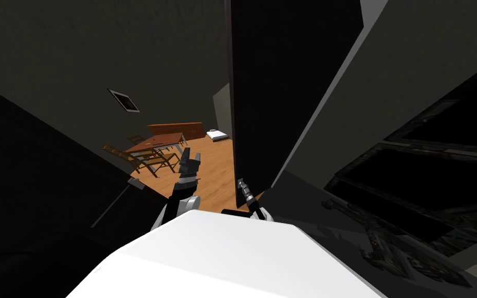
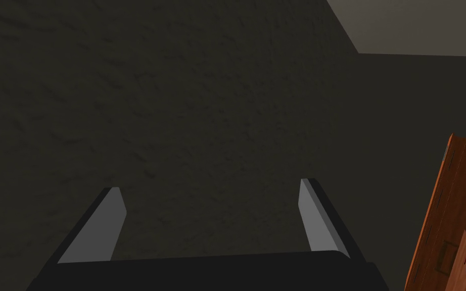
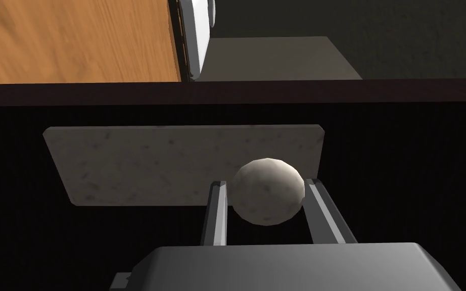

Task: Push the door open

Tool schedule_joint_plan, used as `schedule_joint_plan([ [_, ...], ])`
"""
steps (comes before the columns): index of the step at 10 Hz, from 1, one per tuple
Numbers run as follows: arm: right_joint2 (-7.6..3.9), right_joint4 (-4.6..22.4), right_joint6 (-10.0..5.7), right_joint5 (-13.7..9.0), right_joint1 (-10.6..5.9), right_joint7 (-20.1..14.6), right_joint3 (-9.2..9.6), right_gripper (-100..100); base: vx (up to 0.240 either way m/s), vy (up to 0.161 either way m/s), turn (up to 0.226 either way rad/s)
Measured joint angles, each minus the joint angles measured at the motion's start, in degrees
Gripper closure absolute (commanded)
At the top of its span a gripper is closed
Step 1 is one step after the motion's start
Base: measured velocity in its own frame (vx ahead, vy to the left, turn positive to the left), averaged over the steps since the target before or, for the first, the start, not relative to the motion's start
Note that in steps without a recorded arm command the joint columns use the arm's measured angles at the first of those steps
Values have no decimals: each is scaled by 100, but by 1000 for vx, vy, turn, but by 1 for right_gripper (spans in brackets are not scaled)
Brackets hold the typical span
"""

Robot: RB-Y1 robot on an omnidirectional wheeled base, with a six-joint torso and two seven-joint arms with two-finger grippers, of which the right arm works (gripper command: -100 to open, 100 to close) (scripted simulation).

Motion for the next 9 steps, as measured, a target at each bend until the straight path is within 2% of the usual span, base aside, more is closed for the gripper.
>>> schedule_joint_plan([
  [2,-23,20,-4,-15,50,39,-66,100,143,129,-27],
  [3,-20,146,-50,-39,-36,39,-131,100,148,138,-35],
  [7,-79,-80,99,-107,22,132,-383,100,157,152,-49],
  [8,-61,93,-9,-136,-75,147,-463,100,116,96,-74],
  [9,-90,110,-23,-171,-101,159,-569,100,163,142,-100],
])
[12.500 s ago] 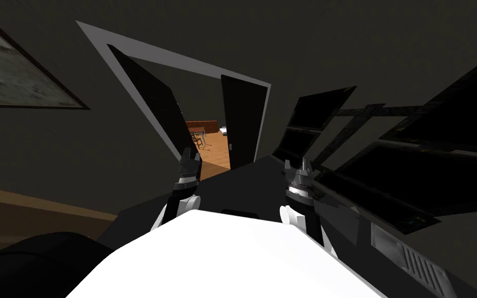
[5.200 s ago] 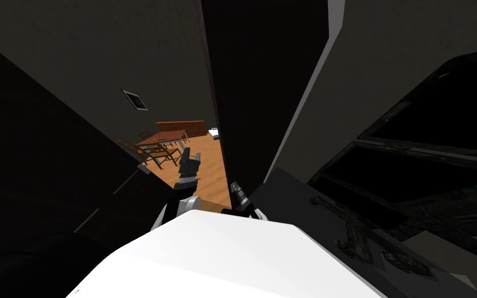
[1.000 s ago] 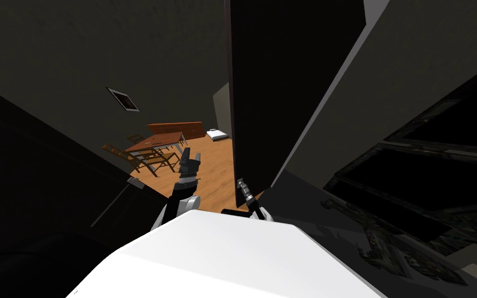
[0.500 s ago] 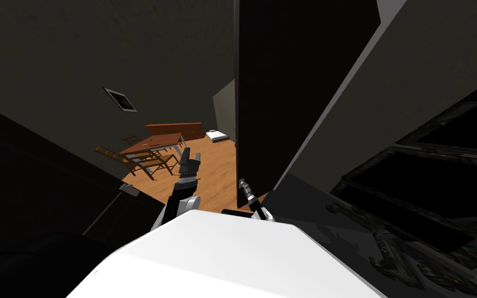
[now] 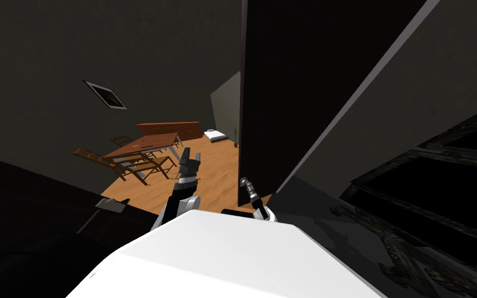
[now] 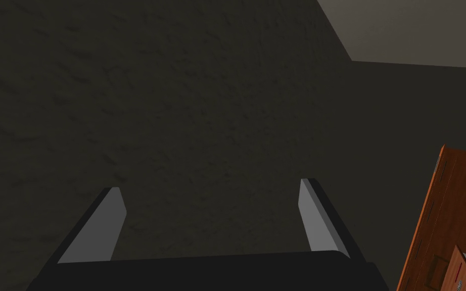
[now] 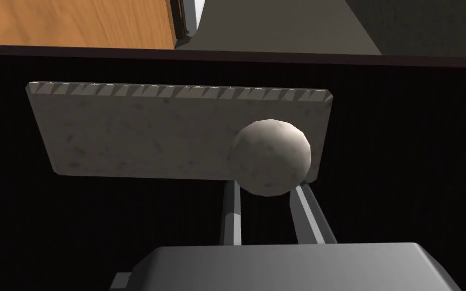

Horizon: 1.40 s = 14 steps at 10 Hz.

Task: Push the door open

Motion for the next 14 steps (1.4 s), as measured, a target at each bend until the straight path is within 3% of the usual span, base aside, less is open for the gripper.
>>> schedule_joint_plan([
  [1,-49,-81,35,-33,62,30,-114,-100,-50,73,-68],
  [5,-47,-148,70,-56,94,-4,-93,-100,-215,-49,-32],
  [8,39,-238,124,-80,134,-42,-71,-100,-208,-21,-33],
  [14,-7,-203,48,-98,150,-5,-114,-100,180,84,23],
])
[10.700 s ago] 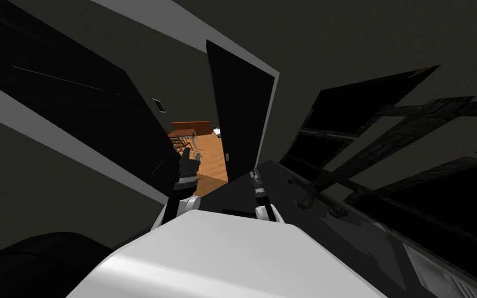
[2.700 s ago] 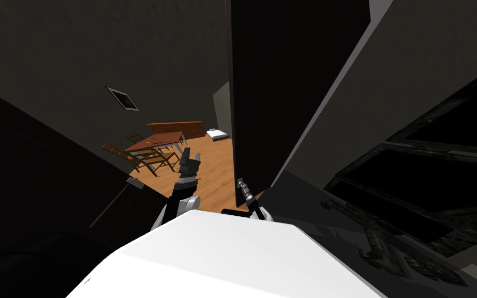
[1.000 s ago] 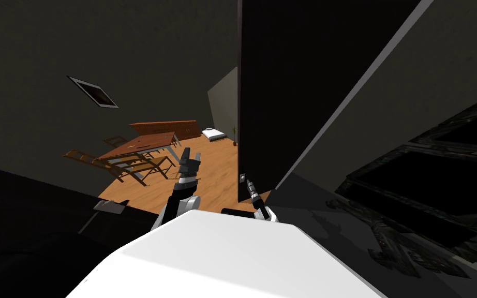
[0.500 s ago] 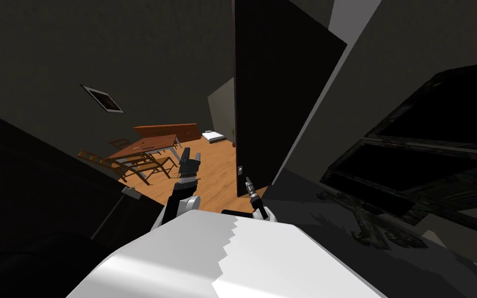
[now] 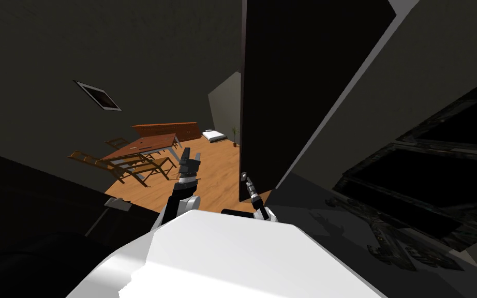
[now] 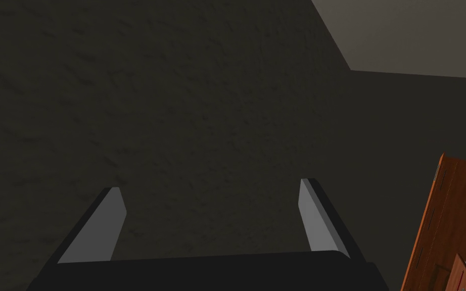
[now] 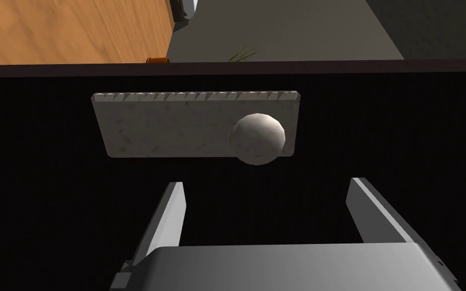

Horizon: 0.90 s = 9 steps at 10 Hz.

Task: Push the door open

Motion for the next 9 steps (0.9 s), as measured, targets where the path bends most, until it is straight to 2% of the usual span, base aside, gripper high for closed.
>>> schedule_joint_plan([
  [3,56,48,-73,-14,-4,25,-33,-100,147,70,12],
  [4,57,50,-84,-14,2,26,-33,100,-14,-6,11],
  [9,56,59,-58,-10,3,28,-28,100,-11,-7,2],
])
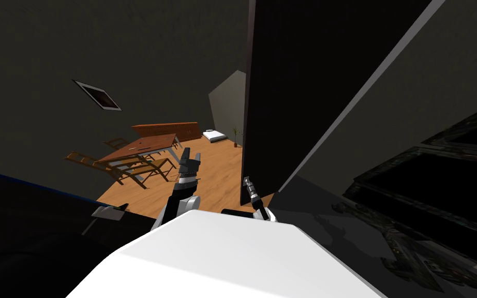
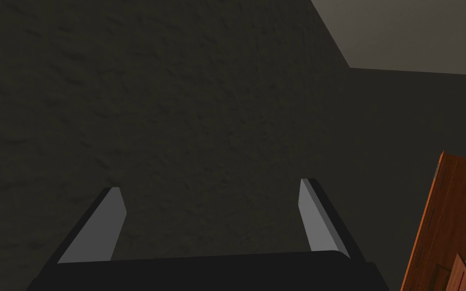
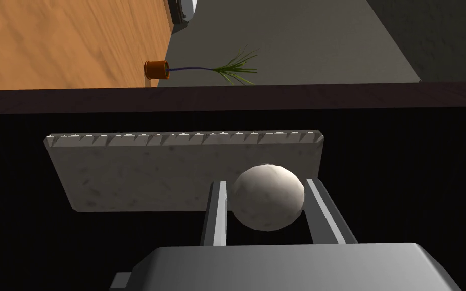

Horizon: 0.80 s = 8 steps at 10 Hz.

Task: Push the door open

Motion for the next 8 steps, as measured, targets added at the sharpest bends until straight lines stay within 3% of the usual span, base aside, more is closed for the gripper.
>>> schedule_joint_plan([
  [4,-23,77,33,-30,6,36,-110,100,139,96,-35],
  [5,-1,215,-27,-52,-75,60,-182,100,194,144,-41],
  [6,-31,170,-9,-68,-66,72,-241,100,216,115,-72],
  [7,8,346,-99,-92,-157,105,-326,100,161,71,-9],
  [8,-13,209,-66,-95,-95,130,-353,100,127,70,-22],
])
